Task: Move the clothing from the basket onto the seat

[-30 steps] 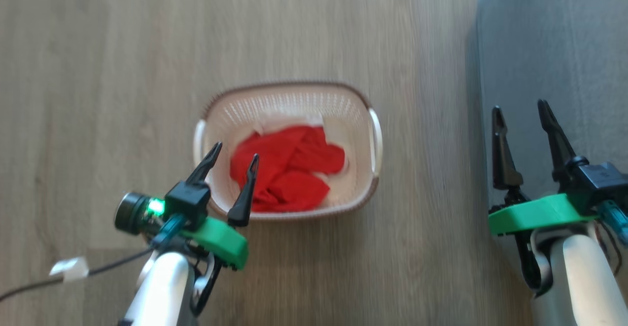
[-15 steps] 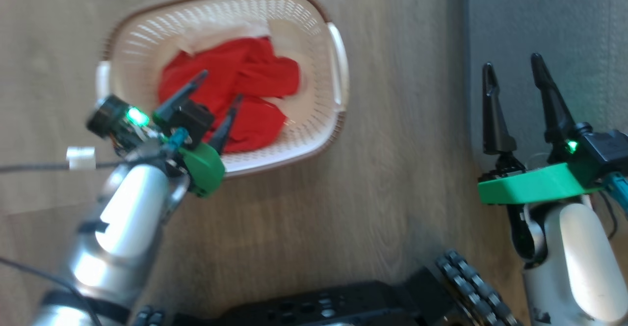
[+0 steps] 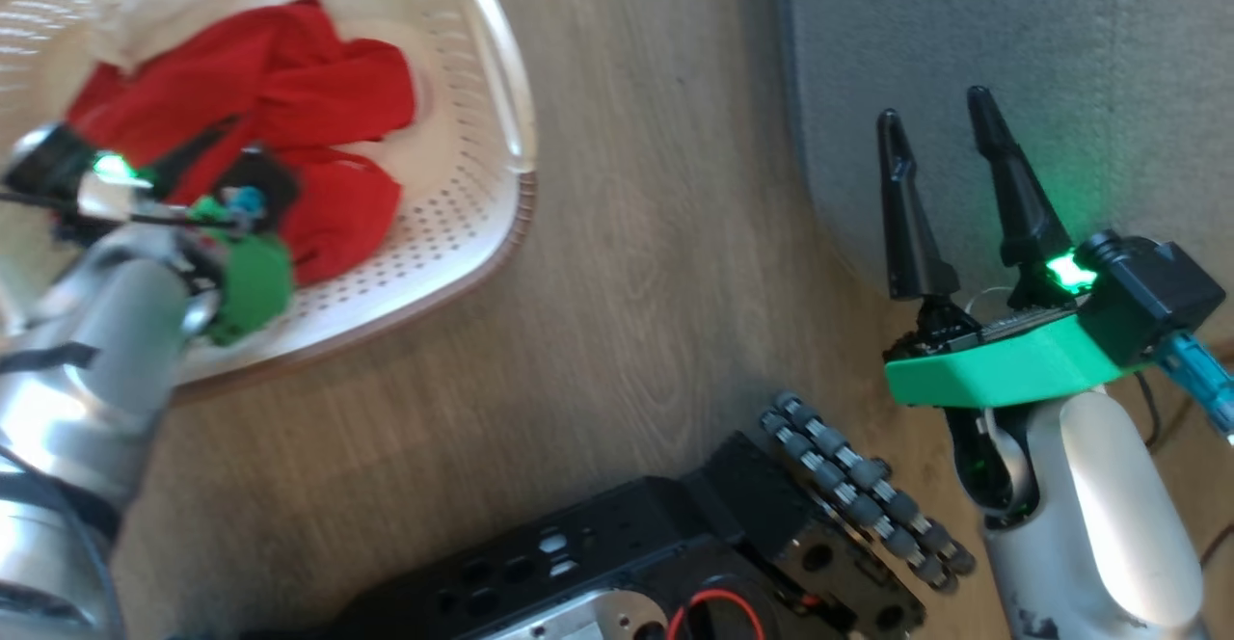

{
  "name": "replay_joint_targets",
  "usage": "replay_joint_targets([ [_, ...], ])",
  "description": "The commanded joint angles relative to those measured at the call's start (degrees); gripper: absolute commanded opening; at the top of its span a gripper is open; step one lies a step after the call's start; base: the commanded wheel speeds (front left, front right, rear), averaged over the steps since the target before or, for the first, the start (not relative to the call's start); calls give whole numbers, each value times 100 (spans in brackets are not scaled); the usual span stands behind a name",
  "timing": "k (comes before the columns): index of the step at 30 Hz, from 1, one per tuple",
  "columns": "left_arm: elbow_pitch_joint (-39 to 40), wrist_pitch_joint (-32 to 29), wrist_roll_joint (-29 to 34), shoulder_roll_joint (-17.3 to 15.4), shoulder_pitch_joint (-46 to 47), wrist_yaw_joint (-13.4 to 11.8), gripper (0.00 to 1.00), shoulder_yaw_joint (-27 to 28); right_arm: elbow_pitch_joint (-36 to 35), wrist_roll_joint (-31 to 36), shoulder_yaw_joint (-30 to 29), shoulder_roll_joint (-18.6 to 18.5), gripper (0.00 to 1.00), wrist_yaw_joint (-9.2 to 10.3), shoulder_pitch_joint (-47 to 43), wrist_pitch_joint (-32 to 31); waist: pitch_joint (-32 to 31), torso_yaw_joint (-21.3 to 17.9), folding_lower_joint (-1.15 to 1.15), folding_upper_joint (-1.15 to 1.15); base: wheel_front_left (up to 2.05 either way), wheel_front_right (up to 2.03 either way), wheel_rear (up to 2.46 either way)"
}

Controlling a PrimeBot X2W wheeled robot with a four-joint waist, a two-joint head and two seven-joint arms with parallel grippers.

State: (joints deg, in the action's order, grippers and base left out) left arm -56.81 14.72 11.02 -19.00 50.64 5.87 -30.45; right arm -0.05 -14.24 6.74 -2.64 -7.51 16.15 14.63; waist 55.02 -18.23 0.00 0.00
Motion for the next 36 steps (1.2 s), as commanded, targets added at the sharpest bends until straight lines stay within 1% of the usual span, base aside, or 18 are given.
replay_joint_targets([
  [1,-346,28,148,-289,85,-62,100,-12,-203,-66,169,-24,100,2,-171,37,237,-260,0,0,0,0,0],
  [4,-930,-109,294,-310,363,-143,100,-146,-291,-61,235,-24,100,2,-223,37,273,-298,0,0,0,0,0],
  [8,-1322,-177,431,-302,660,-226,100,-308,-375,-121,361,-24,100,2,-317,37,299,-330,0,0,0,0,0],
  [11,-1448,-292,462,-311,766,-250,100,-356,-404,-105,447,-24,100,2,-347,37,312,-350,0,0,0,0,0],
  [16,-1618,-850,525,-306,966,-291,100,-466,-497,-84,553,-24,100,2,-426,37,349,-362,0,0,0,0,0],
  [18,-1645,-1001,519,-286,1010,-274,100,-494,-527,-74,553,-24,100,2,-444,37,366,-356,0,0,0,0,0],
  [22,-1683,-1339,424,-230,1050,-68,100,-519,-576,-53,517,-24,100,2,-454,37,388,-344,0,0,0,0,0],
  [25,-1697,-1580,377,-205,1046,28,100,-567,-614,-43,481,-24,100,2,-456,37,398,-330,0,0,0,0,0],
  [26,-1700,-1642,358,-205,1044,46,98,-577,-625,-41,471,-24,100,2,-457,37,401,-323,0,0,0,0,0],
  [27,-1702,-1682,341,-205,1047,60,39,-589,-634,-38,465,-24,100,2,-457,37,404,-318,0,0,0,0,0],
  [28,-1704,-1720,318,-205,1050,73,0,-594,-641,-35,463,-24,100,2,-455,37,406,-313,0,0,0,0,0],
  [31,-1707,-1782,223,-221,1051,98,0,-580,-650,-20,462,-24,100,2,-433,37,408,-298,0,0,0,0,0],
  [33,-1709,-1734,88,-228,1077,-34,0,-466,-653,-7,459,-24,100,2,-395,37,411,-283,0,0,0,0,0],
  [36,-1709,-1589,38,-231,1108,-98,0,-464,-631,36,463,-24,100,2,-307,37,414,-260,0,0,0,0,0],
])
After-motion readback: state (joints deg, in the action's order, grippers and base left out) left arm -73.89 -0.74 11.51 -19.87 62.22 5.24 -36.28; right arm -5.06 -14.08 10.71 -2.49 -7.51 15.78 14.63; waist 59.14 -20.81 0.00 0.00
